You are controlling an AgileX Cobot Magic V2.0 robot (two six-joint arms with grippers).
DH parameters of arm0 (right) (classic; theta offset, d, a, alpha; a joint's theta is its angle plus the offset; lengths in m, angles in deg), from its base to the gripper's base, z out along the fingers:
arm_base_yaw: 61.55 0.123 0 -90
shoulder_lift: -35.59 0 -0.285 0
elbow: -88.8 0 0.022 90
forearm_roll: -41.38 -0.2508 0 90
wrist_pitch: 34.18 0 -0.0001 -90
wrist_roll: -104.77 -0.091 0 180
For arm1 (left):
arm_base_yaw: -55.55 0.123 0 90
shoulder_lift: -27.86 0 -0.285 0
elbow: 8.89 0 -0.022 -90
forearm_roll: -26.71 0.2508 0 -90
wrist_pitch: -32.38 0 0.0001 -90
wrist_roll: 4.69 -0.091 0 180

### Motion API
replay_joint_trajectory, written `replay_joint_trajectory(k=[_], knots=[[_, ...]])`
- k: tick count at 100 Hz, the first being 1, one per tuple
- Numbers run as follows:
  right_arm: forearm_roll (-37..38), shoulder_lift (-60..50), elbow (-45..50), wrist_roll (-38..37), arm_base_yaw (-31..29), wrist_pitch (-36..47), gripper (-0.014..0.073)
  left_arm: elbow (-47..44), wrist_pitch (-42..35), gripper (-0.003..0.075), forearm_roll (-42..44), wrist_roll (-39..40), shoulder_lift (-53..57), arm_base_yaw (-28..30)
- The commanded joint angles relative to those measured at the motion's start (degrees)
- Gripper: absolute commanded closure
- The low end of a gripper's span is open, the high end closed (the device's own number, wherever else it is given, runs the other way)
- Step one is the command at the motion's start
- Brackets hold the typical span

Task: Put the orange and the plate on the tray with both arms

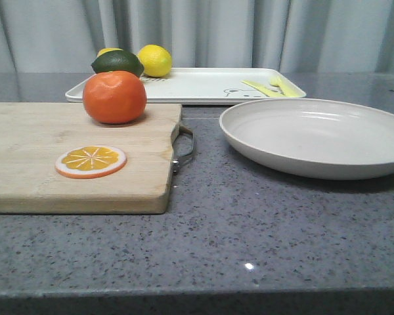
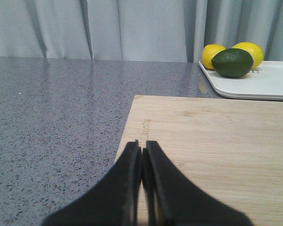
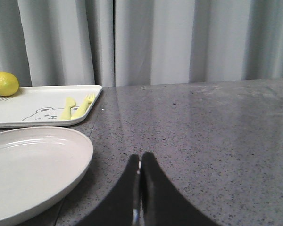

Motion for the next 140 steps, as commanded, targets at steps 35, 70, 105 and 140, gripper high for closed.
replay_joint_trajectory(k=[35,70,105,140], knots=[[0.23,-1.24,0.03,0.23,-0.21,4.48,0.0652,-1.31,-4.87,0.0739,-0.14,0.22,1.80,0.08],[0.23,-1.24,0.03,0.23,-0.21,4.48,0.0652,-1.31,-5.34,0.0739,-0.14,0.22,1.80,0.08],[0.23,-1.24,-0.02,0.23,-0.21,4.85,0.0652,-1.31,-5.66,0.0739,-0.14,0.22,1.80,0.08],[0.23,-0.59,-2.84,0.23,-0.21,1.50,0.0652,1.39,-7.83,0.0739,-3.15,0.33,1.05,0.08]])
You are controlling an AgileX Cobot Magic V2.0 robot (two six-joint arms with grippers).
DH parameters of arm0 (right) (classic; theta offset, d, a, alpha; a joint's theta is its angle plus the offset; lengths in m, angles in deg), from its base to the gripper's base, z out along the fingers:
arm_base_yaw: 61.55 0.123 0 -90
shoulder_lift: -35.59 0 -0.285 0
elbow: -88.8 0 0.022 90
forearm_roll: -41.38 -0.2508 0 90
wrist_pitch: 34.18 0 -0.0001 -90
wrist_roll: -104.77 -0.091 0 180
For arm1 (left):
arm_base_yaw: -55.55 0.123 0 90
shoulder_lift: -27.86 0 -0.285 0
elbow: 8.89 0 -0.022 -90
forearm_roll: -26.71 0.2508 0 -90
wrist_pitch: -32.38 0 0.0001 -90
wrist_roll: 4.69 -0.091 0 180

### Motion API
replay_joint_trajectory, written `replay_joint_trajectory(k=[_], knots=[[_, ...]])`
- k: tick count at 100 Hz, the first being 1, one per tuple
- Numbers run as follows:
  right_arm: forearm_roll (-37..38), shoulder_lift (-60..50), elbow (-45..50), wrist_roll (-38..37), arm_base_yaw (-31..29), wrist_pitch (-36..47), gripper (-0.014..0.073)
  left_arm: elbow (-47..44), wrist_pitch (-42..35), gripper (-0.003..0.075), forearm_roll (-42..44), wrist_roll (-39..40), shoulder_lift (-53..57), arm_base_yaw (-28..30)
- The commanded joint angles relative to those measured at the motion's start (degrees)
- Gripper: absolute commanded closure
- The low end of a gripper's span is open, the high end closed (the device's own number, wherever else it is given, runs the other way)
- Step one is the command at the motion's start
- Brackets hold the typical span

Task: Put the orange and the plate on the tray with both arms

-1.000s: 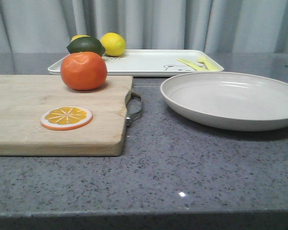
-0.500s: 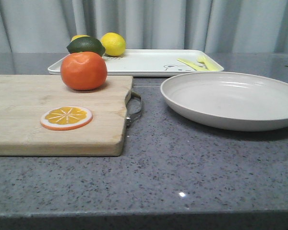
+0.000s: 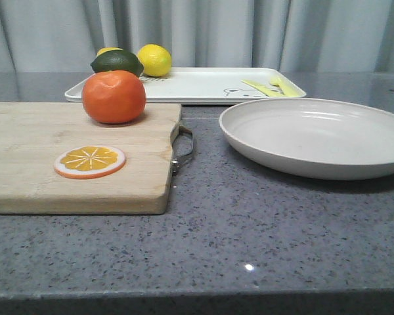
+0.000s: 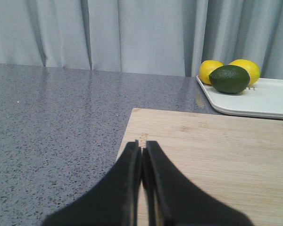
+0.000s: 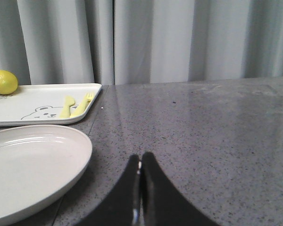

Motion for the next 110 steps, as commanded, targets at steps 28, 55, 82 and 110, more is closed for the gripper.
replay_joint_trajectory(k=[28,55,82,110], knots=[[0.23,6.73,-10.06,0.29,-0.15,-3.68,0.0652,8.22,-5.34,0.0739,-0.75,0.33,-6.45,0.08],[0.23,16.19,-17.79,0.29,-0.15,-4.87,0.0652,16.41,-5.43,0.0739,-0.63,0.33,-15.73,0.08],[0.23,25.55,-24.03,0.29,-0.15,-4.35,0.0652,22.62,-6.00,0.0739,-0.63,0.33,-24.95,0.08],[0.14,27.32,-23.99,0.29,-0.15,-1.61,0.0652,23.02,-7.85,0.0739,-1.79,0.33,-26.04,0.08]])
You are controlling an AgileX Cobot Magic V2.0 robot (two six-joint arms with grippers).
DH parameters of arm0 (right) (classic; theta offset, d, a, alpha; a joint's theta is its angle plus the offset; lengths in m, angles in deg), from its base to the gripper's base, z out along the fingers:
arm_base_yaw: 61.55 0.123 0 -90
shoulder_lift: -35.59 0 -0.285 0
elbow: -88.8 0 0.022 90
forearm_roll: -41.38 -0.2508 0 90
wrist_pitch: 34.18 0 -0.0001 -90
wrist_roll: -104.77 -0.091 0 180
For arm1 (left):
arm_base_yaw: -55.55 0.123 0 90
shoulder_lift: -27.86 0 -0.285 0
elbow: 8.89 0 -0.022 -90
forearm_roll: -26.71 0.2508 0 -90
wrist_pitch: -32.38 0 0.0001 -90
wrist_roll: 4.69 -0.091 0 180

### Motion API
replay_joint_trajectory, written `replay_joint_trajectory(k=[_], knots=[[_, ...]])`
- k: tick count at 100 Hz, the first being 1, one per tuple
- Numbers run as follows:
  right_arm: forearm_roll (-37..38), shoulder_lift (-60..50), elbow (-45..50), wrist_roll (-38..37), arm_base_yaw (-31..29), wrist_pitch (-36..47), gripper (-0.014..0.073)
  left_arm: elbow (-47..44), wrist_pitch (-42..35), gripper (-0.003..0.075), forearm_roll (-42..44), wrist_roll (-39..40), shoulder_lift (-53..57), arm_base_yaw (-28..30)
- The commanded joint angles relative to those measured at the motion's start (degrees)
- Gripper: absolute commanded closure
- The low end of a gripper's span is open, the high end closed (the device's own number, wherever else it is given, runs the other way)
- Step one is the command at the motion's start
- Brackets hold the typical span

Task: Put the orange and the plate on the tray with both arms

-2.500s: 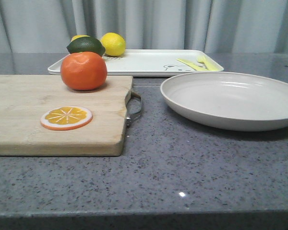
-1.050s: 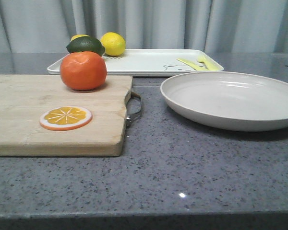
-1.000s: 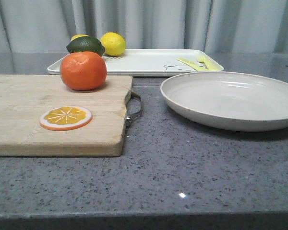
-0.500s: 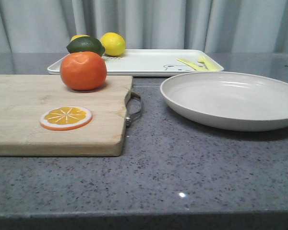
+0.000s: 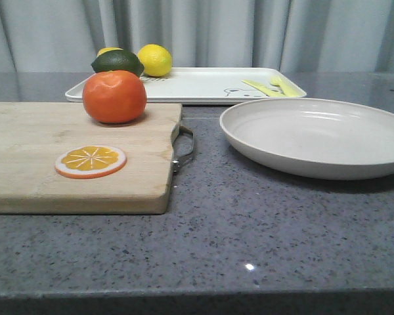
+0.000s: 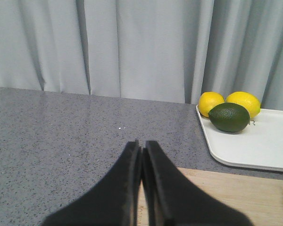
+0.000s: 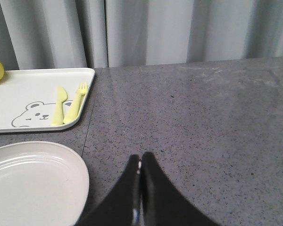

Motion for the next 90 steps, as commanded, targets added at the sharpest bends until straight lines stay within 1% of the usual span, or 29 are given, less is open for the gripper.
replay_joint_trajectory(k=[1,9,22,31,42,57,83,90], knots=[[0.14,0.67,-2.16,0.29,-0.15,5.34,0.0652,2.07,-5.76,0.0739,-0.95,0.33,-0.80,0.08],[0.14,0.67,-2.53,0.29,-0.15,5.02,0.0652,2.21,-6.31,0.0739,-1.08,0.33,-0.80,0.08],[0.14,1.57,-4.74,0.29,-0.15,1.61,0.0652,3.29,-5.82,0.0739,-1.08,0.33,-1.83,0.08],[0.14,3.71,-6.79,0.29,-0.15,-1.29,0.0652,4.55,-4.03,0.0739,-1.08,0.33,-3.64,0.08],[0.14,6.70,-8.78,0.29,-0.15,-2.95,0.0652,6.86,-1.29,0.0739,-1.08,0.33,-6.57,0.08],[0.14,11.49,-12.12,0.33,-0.15,-7.51,0.0652,9.82,-0.37,0.0739,-1.08,0.33,-10.81,0.08],[0.14,17.25,-15.59,0.33,-0.03,-8.26,0.0652,14.15,-0.13,0.0738,-1.08,-0.41,-17.57,0.08],[0.14,18.32,-15.87,0.33,-0.03,-7.99,0.0652,15.35,0.21,0.0722,-0.93,-0.41,-19.30,-0.03]])
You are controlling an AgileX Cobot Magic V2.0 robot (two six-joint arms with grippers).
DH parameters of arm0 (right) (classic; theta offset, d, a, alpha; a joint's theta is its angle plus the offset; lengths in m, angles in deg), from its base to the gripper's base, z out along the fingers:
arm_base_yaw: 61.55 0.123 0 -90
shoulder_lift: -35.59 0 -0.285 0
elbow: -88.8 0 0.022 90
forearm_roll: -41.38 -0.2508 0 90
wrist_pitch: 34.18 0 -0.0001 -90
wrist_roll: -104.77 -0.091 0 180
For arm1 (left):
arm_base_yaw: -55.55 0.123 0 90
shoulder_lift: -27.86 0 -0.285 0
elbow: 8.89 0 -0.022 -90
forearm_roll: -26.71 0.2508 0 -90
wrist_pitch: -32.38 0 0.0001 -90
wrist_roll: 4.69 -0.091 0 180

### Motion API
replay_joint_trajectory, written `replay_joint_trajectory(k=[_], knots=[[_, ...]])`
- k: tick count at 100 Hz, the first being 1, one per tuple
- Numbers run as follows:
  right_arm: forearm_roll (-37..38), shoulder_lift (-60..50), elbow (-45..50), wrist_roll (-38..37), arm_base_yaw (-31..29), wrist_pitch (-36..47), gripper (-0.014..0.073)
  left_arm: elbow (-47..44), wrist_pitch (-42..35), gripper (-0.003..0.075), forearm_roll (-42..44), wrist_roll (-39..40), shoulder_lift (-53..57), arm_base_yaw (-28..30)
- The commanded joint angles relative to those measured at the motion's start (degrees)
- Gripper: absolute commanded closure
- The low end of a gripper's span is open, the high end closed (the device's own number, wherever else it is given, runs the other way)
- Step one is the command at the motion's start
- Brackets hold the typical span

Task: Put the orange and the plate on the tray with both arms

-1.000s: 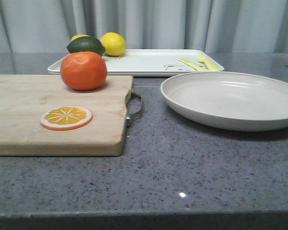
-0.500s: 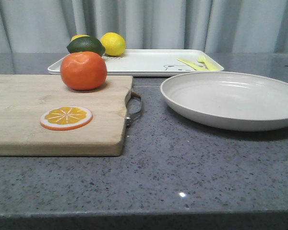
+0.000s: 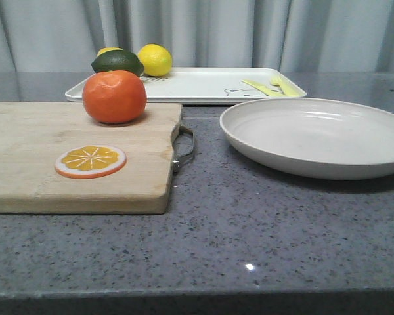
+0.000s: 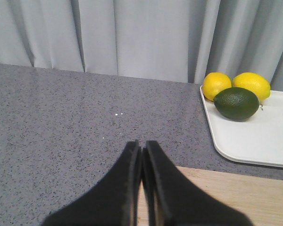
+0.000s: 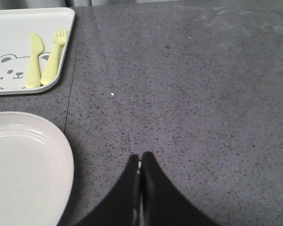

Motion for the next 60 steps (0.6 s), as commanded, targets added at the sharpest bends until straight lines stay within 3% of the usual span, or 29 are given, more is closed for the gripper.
replay_joint_trajectory(k=[1,8,20,41,60], knots=[[0.17,1.19,-2.48,0.33,-0.03,3.98,0.0652,3.35,-3.41,0.0718,-0.42,-0.34,-1.95,-0.16],[0.17,2.05,-2.48,0.33,-0.03,4.29,0.0652,5.16,-2.84,0.0656,-0.27,-1.74,-3.62,-1.15],[0.17,2.84,-2.48,0.33,-0.03,4.61,0.0652,7.77,-2.42,0.0471,-0.27,-2.46,-6.42,-3.77],[0.17,3.16,-2.48,0.33,-0.03,5.49,0.0652,12.25,-2.42,0.0221,-0.27,-2.46,-12.37,-9.27],[0.17,3.16,-2.48,0.33,-0.03,5.49,0.0652,17.61,1.99,0.0066,-0.27,-2.46,-18.84,-13.99]])
